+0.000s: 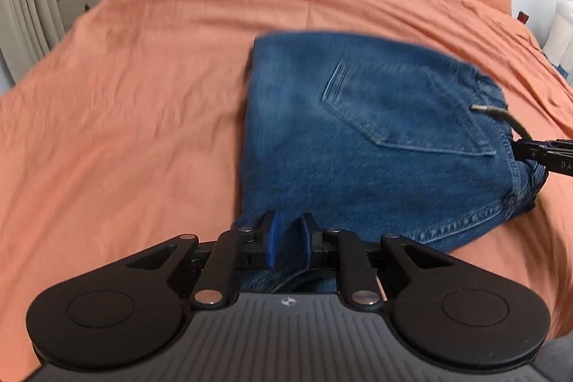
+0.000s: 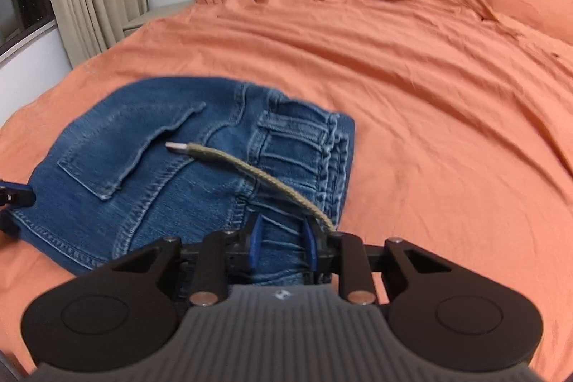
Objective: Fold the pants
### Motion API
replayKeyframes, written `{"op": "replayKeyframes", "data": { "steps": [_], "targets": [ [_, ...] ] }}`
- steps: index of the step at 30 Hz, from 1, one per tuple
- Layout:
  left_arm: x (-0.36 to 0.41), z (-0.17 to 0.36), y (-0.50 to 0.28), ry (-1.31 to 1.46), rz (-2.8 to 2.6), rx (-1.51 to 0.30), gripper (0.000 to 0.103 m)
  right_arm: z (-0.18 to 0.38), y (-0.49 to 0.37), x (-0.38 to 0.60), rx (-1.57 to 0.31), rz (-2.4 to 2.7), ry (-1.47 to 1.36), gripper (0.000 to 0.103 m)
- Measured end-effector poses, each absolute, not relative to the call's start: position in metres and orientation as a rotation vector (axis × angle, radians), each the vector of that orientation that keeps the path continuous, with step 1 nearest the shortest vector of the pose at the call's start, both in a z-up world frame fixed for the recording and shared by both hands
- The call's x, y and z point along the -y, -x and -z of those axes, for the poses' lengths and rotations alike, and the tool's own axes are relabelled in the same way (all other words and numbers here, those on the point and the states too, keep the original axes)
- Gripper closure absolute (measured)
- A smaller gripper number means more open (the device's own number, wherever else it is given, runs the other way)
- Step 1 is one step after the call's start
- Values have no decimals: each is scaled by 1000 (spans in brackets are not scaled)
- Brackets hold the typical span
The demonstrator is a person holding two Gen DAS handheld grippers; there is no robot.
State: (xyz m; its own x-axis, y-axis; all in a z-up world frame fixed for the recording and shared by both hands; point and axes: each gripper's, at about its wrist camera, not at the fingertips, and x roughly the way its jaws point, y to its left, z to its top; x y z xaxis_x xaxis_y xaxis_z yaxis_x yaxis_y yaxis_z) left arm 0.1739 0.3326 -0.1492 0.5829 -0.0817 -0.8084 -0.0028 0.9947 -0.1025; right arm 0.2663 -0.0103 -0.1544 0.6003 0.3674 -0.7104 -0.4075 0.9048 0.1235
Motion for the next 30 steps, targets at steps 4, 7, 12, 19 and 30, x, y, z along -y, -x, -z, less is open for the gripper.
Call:
{"op": "replayKeyframes", "data": {
  "steps": [4, 7, 12, 19, 30],
  "targets": [
    [-333, 153, -171, 73, 50, -982, 83, 163, -273, 9, -840, -444, 61, 82],
    [-333, 148, -167, 46, 43, -1000, 83, 163, -279, 11, -864, -445, 50, 82],
    [-334, 149, -152, 33, 2, -1045, 83, 162, -285, 13, -900, -441, 34, 76],
    [-333, 121, -129, 3, -39, -979, 82, 140, -277, 21, -881, -459, 32, 68],
    [-292, 18, -111, 58, -187, -634, 51, 78, -237, 76, -794, -387, -175, 42]
  ]
}}
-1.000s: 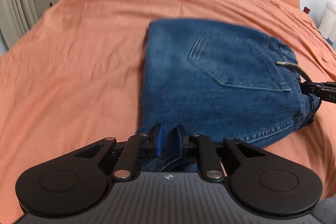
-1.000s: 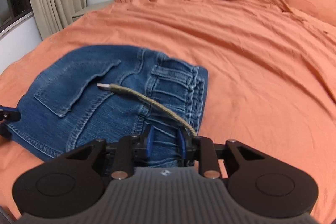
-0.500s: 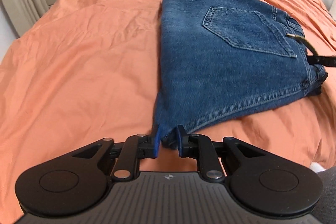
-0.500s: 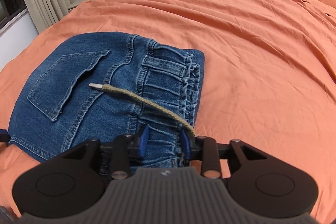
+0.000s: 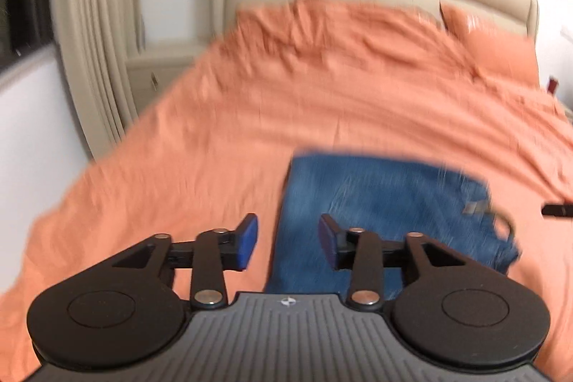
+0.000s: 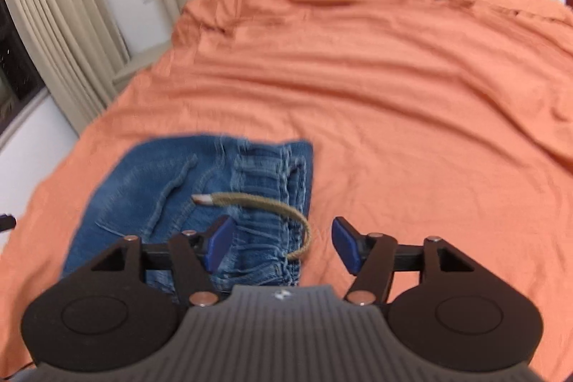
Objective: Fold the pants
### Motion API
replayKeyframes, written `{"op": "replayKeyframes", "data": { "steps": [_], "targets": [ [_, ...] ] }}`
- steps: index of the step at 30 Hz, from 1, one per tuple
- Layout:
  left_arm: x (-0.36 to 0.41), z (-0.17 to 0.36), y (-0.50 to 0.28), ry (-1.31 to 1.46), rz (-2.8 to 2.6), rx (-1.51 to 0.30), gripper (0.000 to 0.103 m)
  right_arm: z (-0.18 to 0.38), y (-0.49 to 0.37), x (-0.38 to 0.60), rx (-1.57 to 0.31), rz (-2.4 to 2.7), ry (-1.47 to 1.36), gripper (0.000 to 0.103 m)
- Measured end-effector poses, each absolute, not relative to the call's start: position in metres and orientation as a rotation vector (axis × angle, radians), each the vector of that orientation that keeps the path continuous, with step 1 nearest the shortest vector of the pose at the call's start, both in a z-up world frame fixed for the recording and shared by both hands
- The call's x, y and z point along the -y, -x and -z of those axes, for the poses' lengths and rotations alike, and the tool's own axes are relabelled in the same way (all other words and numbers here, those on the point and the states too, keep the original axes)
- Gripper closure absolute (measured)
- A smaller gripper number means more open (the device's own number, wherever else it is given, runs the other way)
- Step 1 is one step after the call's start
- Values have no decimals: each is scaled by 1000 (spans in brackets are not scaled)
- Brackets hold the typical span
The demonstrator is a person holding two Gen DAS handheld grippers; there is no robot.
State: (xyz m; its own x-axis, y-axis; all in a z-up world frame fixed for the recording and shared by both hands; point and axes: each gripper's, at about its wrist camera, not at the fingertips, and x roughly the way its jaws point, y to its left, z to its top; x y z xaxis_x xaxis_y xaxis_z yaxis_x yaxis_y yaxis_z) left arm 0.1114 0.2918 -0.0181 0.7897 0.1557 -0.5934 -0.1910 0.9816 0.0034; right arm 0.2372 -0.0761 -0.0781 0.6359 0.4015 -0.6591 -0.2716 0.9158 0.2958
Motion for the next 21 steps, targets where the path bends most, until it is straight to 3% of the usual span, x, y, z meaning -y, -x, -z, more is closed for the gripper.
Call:
{"op": "replayKeyframes", "data": {
  "steps": [3, 4, 5, 8, 14, 21],
  "targets": [
    [-260, -16, -99, 8, -195, -539, 39, 38, -207, 80, -689, -400, -165, 27],
    [-247, -26, -92, -15, -199, -513, 30, 26, -196, 81, -655, -414, -165, 23],
    [-234, -35, -85, -39, -204, -491, 21, 12, -184, 82, -619, -431, -166, 22],
    [-201, -55, -62, -83, -228, -415, 8, -22, -146, 82, -526, -458, -142, 22],
    [-158, -71, -18, -65, -286, -345, 8, -59, -72, 86, -386, -442, -90, 21],
    [-138, -50, 8, -32, -305, -390, 8, -46, -19, 96, -401, -399, -117, 21]
  ]
}}
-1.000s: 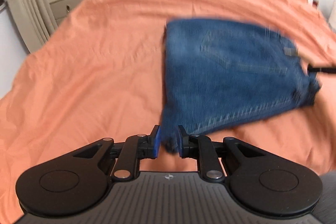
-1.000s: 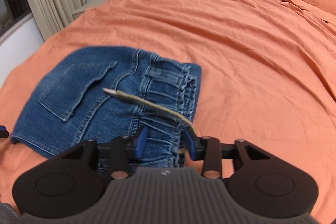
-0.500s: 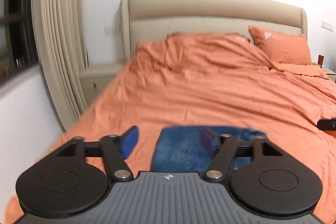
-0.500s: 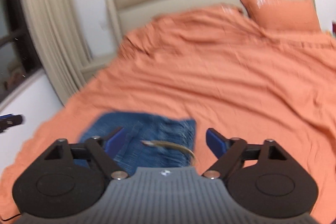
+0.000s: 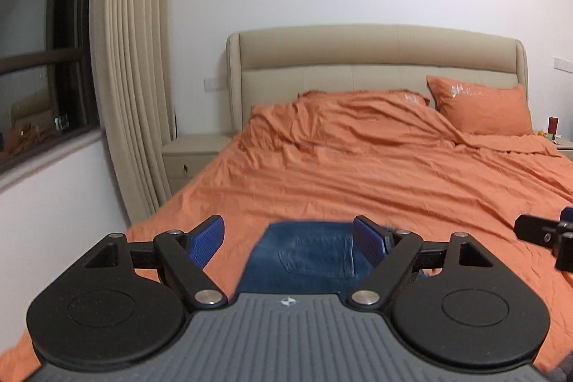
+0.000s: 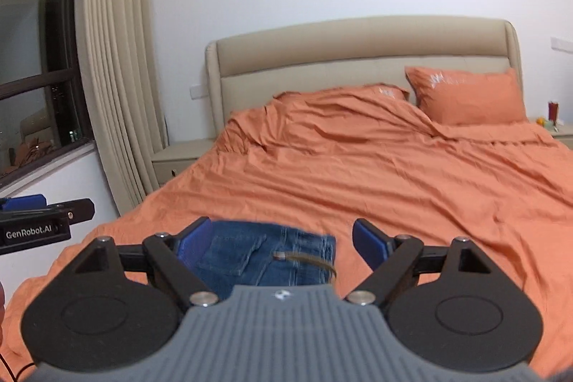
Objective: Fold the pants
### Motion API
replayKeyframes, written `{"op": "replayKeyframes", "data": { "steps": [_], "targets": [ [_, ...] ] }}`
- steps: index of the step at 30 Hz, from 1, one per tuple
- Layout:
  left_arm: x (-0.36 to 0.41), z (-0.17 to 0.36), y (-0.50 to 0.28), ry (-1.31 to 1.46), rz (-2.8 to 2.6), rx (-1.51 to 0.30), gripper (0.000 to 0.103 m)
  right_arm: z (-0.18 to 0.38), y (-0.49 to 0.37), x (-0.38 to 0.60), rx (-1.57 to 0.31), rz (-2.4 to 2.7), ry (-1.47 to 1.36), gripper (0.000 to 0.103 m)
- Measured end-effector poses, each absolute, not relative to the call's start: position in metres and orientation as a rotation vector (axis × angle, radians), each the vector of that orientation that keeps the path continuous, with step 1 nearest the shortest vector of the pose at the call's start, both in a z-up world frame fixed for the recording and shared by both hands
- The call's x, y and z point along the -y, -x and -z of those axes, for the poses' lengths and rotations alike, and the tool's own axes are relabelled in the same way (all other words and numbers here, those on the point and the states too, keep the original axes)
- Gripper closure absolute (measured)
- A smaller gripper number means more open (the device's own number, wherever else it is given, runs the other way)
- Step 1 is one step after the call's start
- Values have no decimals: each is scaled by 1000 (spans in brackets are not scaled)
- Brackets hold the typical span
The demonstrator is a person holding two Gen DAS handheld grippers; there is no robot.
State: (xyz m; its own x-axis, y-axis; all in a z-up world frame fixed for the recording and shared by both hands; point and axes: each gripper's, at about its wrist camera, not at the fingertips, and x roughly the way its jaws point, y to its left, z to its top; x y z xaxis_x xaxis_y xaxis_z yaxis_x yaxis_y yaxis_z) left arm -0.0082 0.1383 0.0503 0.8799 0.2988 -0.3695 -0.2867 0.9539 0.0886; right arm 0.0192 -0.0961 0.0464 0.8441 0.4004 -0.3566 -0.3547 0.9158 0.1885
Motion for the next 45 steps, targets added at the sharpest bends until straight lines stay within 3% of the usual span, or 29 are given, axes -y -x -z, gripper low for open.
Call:
{"op": "replayKeyframes", "data": {
  "steps": [22, 31, 45],
  "targets": [
    [-149, 74, -33, 27, -348, -689, 8, 86, -69, 36, -627, -350, -24, 21],
    [-152, 78, -38, 34, -335, -707, 9, 113, -75, 24, -658, -325, -25, 21],
    [-147, 74, -35, 9, -341, -695, 9, 108, -67, 28, -620, -316, -31, 21]
  ]
}}
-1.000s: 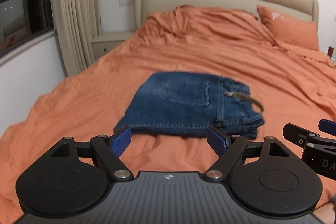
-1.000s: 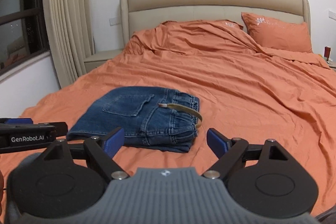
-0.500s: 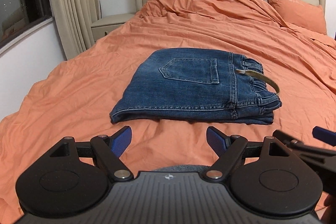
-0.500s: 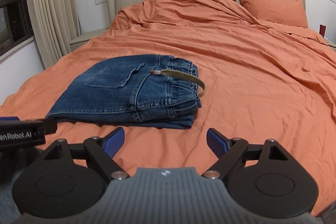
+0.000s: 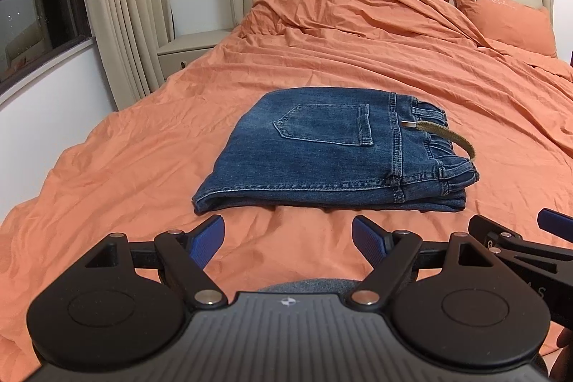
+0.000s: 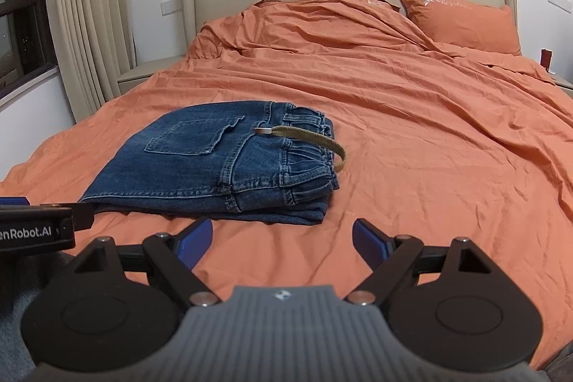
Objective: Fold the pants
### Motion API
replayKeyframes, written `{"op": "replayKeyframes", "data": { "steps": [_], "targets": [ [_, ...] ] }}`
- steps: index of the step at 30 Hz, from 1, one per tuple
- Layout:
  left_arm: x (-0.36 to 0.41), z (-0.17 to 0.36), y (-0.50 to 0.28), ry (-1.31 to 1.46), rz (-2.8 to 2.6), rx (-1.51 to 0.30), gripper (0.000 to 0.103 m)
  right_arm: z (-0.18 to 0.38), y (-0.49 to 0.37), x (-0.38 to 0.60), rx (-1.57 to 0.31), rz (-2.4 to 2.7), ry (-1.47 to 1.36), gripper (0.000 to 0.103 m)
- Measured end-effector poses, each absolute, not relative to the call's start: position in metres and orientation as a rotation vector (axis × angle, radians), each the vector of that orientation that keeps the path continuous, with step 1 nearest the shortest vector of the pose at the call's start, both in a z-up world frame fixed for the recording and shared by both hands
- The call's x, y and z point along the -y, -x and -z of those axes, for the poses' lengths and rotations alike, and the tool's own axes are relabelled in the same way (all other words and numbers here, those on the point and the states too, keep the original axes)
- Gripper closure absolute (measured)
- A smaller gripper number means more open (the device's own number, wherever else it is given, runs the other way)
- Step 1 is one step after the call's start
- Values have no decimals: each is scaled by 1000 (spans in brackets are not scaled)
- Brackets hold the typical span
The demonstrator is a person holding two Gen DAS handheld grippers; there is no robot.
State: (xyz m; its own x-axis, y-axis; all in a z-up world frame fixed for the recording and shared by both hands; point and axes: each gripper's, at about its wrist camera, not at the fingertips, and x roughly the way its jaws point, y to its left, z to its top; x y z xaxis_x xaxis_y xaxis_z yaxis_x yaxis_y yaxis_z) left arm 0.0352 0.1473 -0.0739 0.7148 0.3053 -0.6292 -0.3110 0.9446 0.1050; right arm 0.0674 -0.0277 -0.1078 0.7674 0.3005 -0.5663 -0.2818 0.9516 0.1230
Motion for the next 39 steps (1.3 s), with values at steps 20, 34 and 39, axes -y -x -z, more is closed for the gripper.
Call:
{"op": "replayKeyframes", "data": {
  "steps": [20, 34, 39],
  "targets": [
    [-146, 74, -34, 10, -342, -696, 9, 103, -63, 28, -600, -318, -25, 21],
    [-146, 74, -34, 9, -343, -697, 9, 104, -64, 27, -600, -317, -25, 21],
    [-146, 74, -34, 9, -343, -697, 9, 102, -62, 27, -596, -318, -23, 21]
  ]
}}
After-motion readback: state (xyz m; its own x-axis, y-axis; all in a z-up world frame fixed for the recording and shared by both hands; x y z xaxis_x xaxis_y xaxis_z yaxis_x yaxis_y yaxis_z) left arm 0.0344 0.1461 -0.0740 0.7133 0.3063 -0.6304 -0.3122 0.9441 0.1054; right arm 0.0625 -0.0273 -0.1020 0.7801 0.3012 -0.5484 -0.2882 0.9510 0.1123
